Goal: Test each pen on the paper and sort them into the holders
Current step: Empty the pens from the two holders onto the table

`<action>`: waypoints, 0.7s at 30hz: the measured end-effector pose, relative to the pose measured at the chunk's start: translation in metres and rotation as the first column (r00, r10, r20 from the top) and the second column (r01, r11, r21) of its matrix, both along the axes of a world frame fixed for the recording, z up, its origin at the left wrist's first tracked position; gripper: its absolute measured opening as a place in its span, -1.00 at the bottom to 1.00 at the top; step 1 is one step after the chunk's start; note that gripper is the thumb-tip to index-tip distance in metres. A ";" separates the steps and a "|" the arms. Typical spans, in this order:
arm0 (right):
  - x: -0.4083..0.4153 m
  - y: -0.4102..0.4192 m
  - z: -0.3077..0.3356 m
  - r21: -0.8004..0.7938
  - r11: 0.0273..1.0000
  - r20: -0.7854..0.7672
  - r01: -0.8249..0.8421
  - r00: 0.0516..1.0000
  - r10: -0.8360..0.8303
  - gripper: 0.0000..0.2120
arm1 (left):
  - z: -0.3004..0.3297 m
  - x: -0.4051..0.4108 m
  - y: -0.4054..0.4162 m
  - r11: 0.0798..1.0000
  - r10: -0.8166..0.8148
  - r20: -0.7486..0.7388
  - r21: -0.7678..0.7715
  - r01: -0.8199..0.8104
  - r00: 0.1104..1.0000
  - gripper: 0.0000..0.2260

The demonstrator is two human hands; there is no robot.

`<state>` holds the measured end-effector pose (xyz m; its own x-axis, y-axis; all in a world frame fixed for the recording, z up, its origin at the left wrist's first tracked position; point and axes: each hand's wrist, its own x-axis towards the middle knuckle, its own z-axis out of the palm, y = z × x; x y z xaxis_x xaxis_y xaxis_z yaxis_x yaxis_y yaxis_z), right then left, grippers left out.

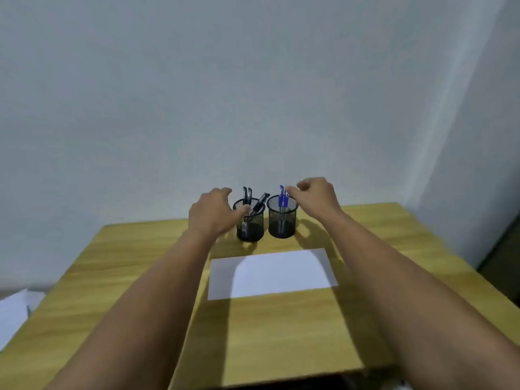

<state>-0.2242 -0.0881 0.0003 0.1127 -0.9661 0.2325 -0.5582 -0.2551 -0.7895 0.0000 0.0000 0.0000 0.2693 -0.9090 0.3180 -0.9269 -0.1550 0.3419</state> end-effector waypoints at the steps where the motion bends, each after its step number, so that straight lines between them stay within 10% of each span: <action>1: 0.004 -0.015 -0.007 0.041 0.999 0.043 0.009 0.999 -0.011 -0.49 | -0.007 0.003 -0.017 1.000 0.005 -0.071 0.007 -0.005 0.997 -0.28; 9: 0.020 -0.100 -0.047 0.240 0.970 0.288 -0.042 0.957 -0.029 -0.54 | -0.034 0.022 -0.101 0.995 -0.030 -0.482 0.072 0.073 0.876 0.07; 21: 0.025 -0.118 -0.063 0.425 0.839 0.449 -0.341 0.884 0.132 -0.70 | -0.047 0.022 -0.126 0.948 -0.180 -0.748 0.041 0.316 0.638 -0.56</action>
